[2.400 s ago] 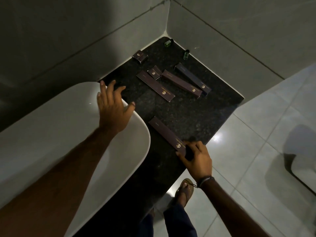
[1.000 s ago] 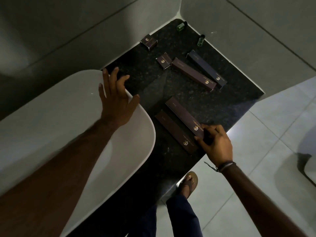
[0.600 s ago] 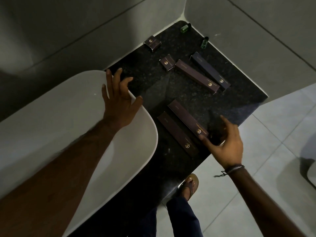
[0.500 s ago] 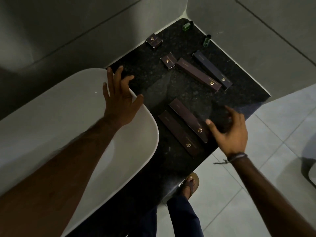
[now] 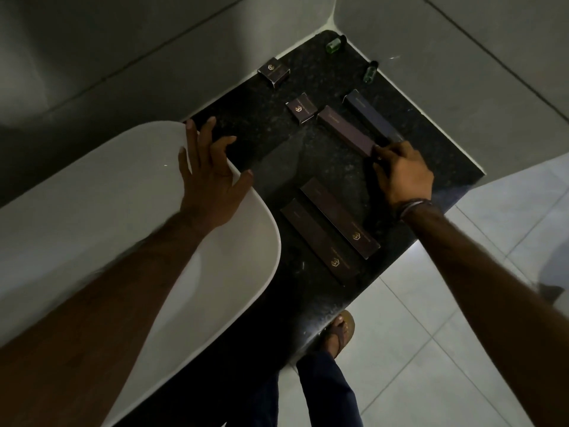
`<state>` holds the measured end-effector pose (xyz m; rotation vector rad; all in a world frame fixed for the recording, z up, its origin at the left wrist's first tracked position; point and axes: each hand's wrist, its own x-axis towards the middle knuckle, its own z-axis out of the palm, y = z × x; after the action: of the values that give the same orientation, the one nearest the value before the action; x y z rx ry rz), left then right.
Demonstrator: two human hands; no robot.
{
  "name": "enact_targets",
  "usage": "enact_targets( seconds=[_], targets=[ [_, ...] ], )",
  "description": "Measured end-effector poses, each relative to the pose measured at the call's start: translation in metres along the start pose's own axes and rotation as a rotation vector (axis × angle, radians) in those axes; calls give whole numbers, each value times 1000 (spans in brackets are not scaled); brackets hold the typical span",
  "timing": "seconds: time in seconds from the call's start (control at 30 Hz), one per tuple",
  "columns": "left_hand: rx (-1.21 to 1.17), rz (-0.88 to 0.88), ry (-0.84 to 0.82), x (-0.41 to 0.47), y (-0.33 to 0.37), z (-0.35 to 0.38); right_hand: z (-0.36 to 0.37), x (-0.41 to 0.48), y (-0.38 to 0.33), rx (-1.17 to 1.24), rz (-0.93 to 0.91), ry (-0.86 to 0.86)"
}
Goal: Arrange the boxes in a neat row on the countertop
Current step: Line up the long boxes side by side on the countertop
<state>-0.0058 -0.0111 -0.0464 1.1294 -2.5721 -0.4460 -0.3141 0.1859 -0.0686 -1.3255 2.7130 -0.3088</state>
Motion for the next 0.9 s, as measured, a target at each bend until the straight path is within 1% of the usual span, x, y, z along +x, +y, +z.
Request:
enact_targets(
  seconds=[0.17,0.3,0.4,0.53,0.8,0.87,0.9],
  targets=[
    [-13,4,2,-1,1,1,1,-54,12,74,45,-17],
    [-27,7,13,-1,1,0,1,-102,23,60,41,-6],
    [-26,8,18,-1,1,1,3,-121,28,50,46,10],
    [-14,16,28,-1,0,2,5,-125,25,73,86,5],
    [-25,9,39,-3,1,3,-4,-126,16,87,80,-5],
    [-23,1,26,-2,0,3,-14,-121,16,79,103,44],
    [-22,0,19,-2,0,2,-21,-115,18,113,149,116]
  ],
)
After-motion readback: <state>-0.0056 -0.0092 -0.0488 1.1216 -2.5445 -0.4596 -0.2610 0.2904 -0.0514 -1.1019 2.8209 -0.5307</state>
